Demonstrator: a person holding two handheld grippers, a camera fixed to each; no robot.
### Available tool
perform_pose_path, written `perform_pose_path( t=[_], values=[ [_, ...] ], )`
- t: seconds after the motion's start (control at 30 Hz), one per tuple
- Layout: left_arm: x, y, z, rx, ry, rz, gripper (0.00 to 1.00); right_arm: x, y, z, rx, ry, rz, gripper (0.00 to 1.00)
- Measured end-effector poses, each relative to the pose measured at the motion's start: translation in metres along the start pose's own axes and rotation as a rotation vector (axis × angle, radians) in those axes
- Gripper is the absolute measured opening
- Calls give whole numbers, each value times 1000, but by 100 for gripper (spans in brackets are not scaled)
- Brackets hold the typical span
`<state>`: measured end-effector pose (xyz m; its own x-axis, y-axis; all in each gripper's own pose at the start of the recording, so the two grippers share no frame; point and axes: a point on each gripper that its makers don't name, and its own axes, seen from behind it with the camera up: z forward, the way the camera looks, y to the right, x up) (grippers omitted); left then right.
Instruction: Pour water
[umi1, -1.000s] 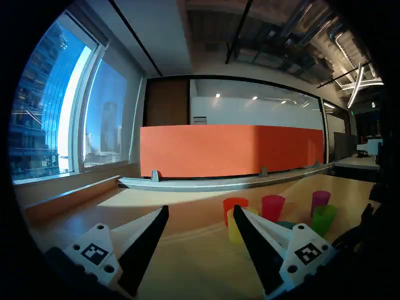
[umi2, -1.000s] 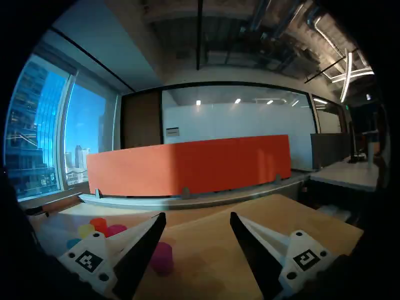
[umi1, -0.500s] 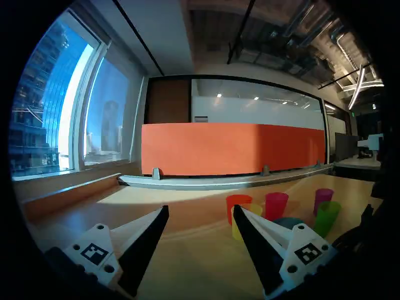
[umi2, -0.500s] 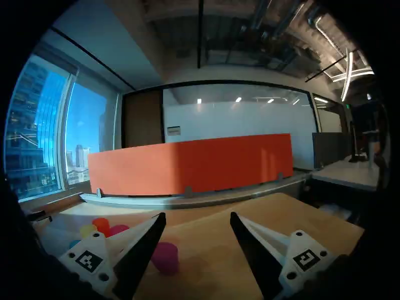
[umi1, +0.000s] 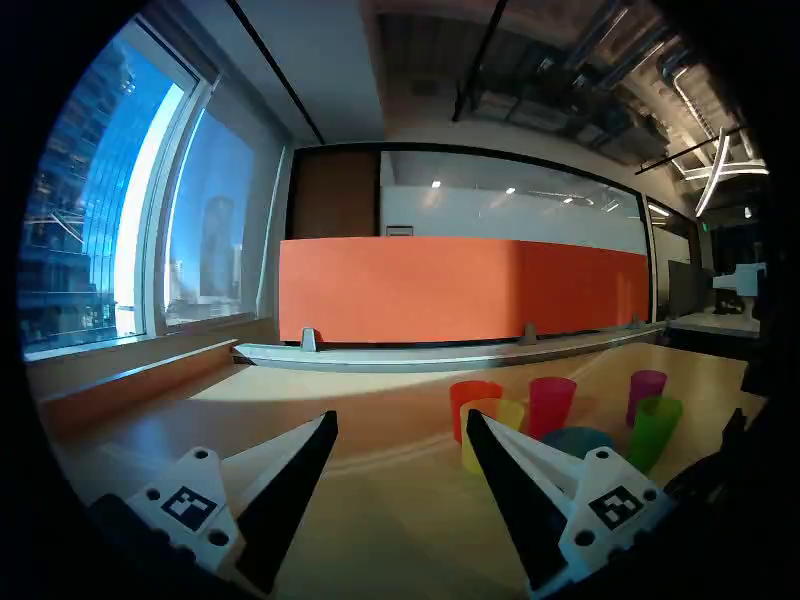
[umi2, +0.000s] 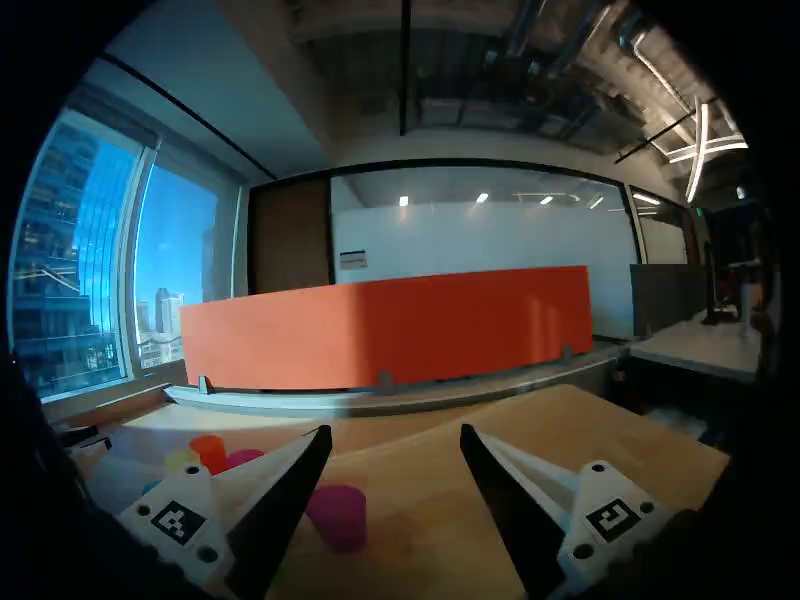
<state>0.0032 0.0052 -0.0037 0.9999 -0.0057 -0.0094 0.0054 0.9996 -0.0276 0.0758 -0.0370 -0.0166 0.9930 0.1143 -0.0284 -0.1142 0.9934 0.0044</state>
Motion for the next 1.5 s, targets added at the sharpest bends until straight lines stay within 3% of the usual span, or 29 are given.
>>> perform_pose_path(
  t=[0.8,1.17,1.5],
  values=[
    [-2,1,2,-4,-9,4,96,2,-2,-7,11,13,-7,99],
    [-2,2,2,-4,-9,4,96,10,6,-16,-2,47,-92,99],
    [-3,1,1,-4,-9,4,96,-6,8,-14,1,34,-150,99]
  ],
)
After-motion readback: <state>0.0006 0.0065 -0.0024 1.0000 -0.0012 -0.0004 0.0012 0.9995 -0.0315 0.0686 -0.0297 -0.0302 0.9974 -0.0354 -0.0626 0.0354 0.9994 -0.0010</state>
